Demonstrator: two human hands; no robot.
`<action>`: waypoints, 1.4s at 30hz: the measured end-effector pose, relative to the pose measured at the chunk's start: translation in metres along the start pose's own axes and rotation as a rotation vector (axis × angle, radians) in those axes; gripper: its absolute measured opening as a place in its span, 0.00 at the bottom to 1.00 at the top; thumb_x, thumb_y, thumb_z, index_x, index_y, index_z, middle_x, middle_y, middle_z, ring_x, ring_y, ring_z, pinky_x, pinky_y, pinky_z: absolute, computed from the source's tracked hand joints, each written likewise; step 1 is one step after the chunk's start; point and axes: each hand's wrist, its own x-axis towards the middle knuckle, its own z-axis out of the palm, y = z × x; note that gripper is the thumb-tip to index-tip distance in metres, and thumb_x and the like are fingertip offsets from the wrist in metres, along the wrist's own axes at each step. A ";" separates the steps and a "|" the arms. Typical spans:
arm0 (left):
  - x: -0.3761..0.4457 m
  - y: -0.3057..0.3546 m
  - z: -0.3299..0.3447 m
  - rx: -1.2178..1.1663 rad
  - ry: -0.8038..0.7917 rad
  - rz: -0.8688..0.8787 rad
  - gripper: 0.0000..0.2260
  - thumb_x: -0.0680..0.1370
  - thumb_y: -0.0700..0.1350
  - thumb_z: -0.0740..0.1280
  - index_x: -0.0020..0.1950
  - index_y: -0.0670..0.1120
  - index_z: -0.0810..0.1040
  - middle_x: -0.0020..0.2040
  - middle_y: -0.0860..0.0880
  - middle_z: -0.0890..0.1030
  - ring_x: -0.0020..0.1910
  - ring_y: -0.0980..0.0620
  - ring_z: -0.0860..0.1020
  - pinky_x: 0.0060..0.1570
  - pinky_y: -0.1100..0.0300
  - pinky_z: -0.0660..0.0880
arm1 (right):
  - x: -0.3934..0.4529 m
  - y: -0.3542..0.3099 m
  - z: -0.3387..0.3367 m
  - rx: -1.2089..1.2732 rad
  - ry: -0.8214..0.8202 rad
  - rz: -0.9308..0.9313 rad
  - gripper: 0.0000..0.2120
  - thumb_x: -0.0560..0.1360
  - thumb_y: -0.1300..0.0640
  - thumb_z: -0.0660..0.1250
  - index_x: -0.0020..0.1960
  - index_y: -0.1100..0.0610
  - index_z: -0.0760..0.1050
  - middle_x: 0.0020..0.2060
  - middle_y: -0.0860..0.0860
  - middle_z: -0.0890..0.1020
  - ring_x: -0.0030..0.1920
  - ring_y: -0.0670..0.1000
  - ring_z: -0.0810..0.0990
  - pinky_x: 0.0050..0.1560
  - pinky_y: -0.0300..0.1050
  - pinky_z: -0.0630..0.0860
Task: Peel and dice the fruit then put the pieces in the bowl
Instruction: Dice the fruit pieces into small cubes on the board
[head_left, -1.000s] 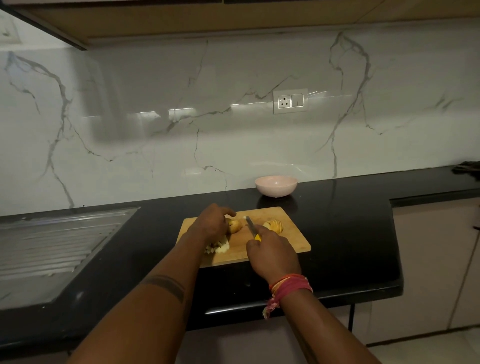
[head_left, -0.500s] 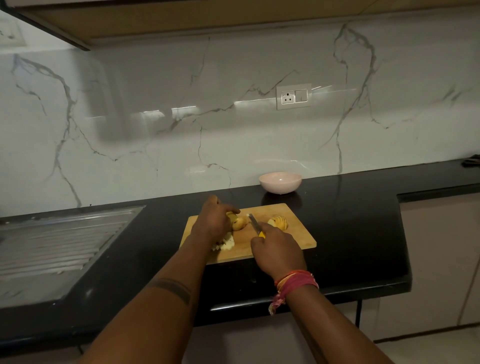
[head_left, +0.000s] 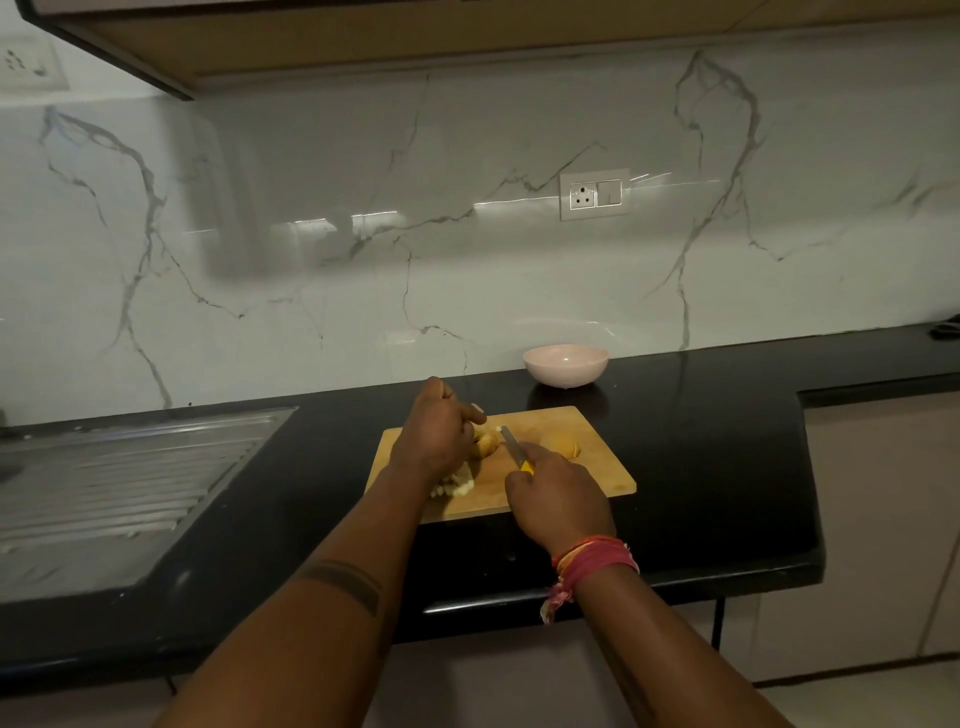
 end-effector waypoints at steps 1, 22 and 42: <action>-0.001 0.002 -0.001 -0.008 0.016 0.008 0.13 0.81 0.38 0.65 0.60 0.48 0.85 0.53 0.50 0.67 0.49 0.54 0.71 0.48 0.64 0.70 | 0.000 0.000 0.000 0.000 0.004 -0.002 0.23 0.80 0.48 0.59 0.75 0.43 0.68 0.50 0.50 0.81 0.45 0.49 0.75 0.46 0.46 0.78; -0.031 0.032 0.003 -0.278 0.071 0.024 0.20 0.80 0.41 0.69 0.72 0.55 0.75 0.53 0.51 0.74 0.46 0.59 0.74 0.50 0.70 0.69 | -0.002 0.004 -0.003 0.154 0.047 0.044 0.24 0.79 0.50 0.59 0.74 0.45 0.70 0.55 0.52 0.82 0.47 0.52 0.79 0.43 0.45 0.77; -0.058 0.025 0.016 -0.109 -0.073 0.042 0.07 0.80 0.50 0.70 0.56 0.51 0.84 0.56 0.52 0.79 0.51 0.54 0.75 0.52 0.56 0.74 | -0.022 0.006 -0.010 -0.051 0.011 -0.035 0.24 0.80 0.49 0.59 0.75 0.38 0.67 0.42 0.50 0.81 0.40 0.49 0.77 0.37 0.42 0.73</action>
